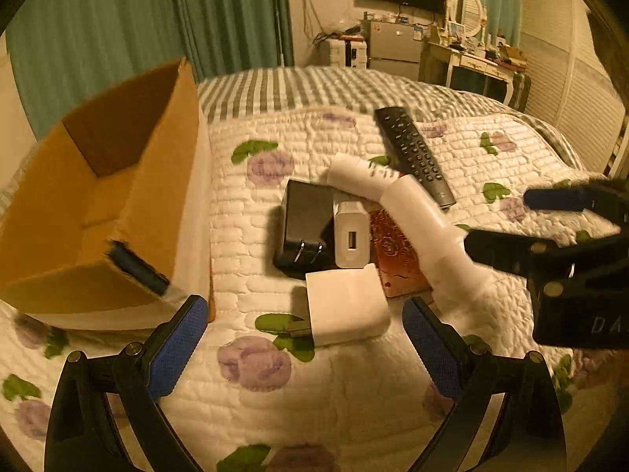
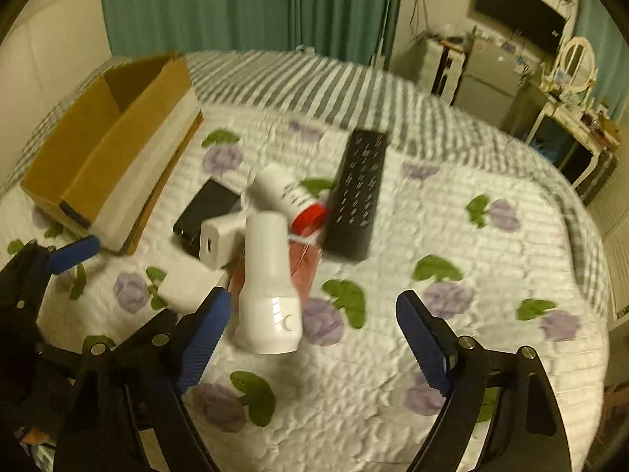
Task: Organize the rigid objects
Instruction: 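Grasp the large white bottle with the right tool while the left tool grasps the white charger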
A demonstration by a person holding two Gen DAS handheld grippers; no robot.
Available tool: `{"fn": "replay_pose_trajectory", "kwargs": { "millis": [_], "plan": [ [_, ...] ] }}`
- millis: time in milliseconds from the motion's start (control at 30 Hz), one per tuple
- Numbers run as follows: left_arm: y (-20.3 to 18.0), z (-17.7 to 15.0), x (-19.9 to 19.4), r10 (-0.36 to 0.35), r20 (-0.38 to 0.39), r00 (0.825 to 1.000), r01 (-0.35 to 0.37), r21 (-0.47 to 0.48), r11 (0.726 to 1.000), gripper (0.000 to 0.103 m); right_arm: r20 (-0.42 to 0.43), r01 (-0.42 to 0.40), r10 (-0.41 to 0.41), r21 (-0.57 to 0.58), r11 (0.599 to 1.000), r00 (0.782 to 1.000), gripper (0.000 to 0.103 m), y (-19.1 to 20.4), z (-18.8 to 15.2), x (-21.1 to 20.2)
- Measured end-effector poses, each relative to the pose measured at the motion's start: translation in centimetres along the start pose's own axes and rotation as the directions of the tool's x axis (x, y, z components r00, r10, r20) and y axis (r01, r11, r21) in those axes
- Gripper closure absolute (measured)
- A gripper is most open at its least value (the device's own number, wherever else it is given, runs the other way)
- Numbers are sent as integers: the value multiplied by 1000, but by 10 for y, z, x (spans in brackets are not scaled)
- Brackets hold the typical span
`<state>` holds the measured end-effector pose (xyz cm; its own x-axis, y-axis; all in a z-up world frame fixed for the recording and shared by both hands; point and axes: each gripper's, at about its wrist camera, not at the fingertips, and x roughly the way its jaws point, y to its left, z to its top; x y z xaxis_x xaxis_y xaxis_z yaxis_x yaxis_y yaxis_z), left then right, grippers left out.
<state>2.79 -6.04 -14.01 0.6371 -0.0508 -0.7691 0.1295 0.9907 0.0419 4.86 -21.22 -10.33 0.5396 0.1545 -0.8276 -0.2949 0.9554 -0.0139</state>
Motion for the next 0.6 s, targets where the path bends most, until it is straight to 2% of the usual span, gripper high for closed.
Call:
{"fn": "replay_pose_trajectory", "kwargs": {
  "millis": [67, 200, 333, 467, 600],
  "plan": [
    [4, 0, 9, -25, -20, 999, 25, -29, 999, 4, -51, -19, 20, 14, 1000, 998, 28, 1, -1, 14],
    [3, -2, 22, -64, -45, 997, 63, -29, 998, 4, -113, -57, 59, 26, 998, 992, 29, 5, 1, 34],
    [-3, -2, 34, -87, -61, 994, 87, -13, 996, 4, -159, -93, 99, 43, 995, 982, 36, 7, 3, 50],
    [-2, -3, 43, -104, -87, 991, 103, -18, 995, 6, -183, -119, 127, 53, 991, 975, 57, 8, 2, 57],
    [-3, -3, 39, -120, -77, 990, 120, -11, 993, 9, -183, -118, 125, 51, 992, 975, 57, 10, 2, 59]
  ]
}}
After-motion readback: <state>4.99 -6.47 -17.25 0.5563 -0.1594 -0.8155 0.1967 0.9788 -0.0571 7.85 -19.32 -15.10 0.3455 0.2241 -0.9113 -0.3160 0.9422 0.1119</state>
